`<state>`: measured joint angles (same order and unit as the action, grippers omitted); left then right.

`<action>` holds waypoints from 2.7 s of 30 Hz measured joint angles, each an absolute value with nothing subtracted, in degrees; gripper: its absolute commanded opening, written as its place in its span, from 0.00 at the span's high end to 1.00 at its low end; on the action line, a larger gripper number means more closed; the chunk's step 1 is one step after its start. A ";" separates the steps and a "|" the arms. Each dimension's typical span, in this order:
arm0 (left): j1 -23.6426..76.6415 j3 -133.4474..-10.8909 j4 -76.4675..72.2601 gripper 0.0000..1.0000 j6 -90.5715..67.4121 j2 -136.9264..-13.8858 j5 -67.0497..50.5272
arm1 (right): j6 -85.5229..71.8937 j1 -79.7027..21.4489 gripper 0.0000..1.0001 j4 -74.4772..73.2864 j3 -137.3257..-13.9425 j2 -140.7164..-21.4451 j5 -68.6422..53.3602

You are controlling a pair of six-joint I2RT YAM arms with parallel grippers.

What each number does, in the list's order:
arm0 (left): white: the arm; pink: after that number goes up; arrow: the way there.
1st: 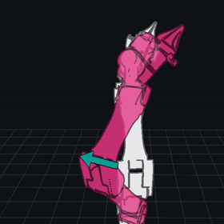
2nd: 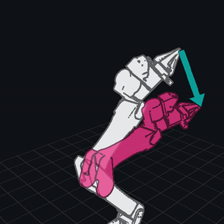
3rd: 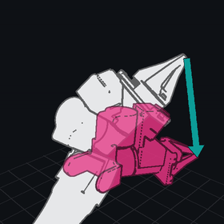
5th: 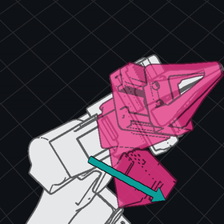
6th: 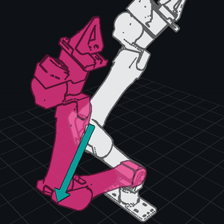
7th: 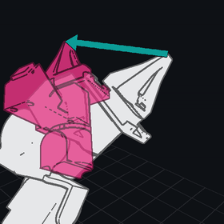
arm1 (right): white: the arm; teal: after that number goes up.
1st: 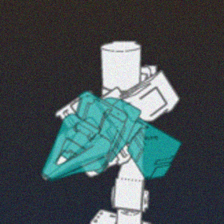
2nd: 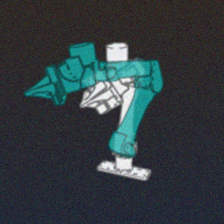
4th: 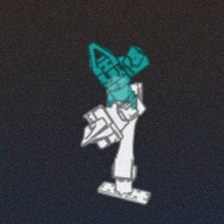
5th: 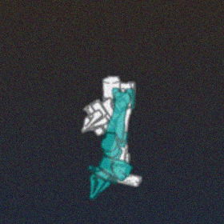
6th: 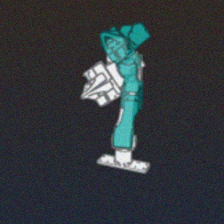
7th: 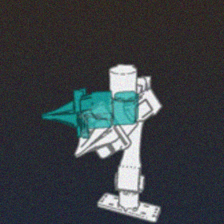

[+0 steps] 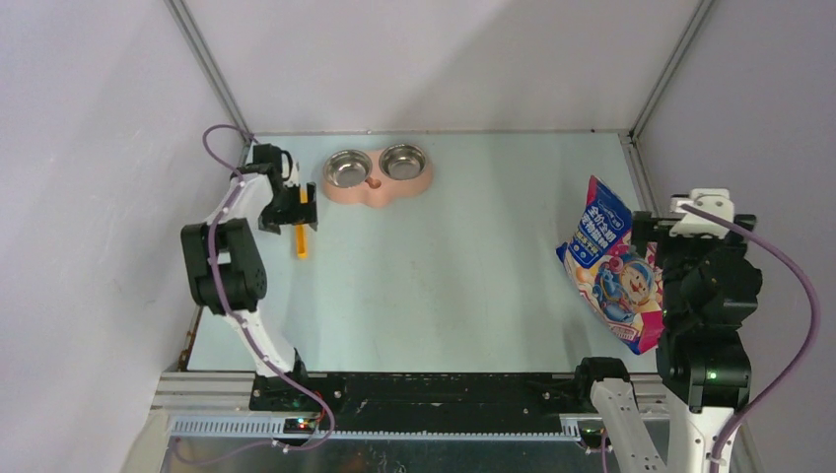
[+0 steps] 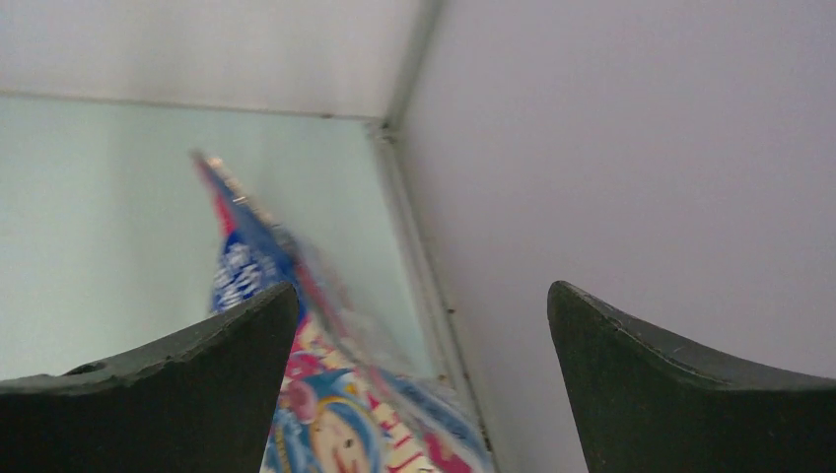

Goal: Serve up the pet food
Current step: Place the spatula at the center of the board, then move the pet food bag to the center of the board.

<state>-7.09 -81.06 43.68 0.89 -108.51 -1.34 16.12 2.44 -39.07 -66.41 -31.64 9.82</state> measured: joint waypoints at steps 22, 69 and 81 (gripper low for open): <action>23.03 -70.70 41.74 0.00 12.71 -82.17 -1.72 | 23.51 34.96 0.14 -33.47 -70.17 -50.06 9.02; 51.24 -123.13 43.00 0.00 0.30 -130.58 -26.35 | 41.23 53.34 0.35 -23.92 -48.51 -78.76 -15.20; 52.21 -118.93 26.06 0.02 -19.66 -135.59 -35.18 | 42.30 53.41 0.35 -23.44 -48.14 -79.20 -16.95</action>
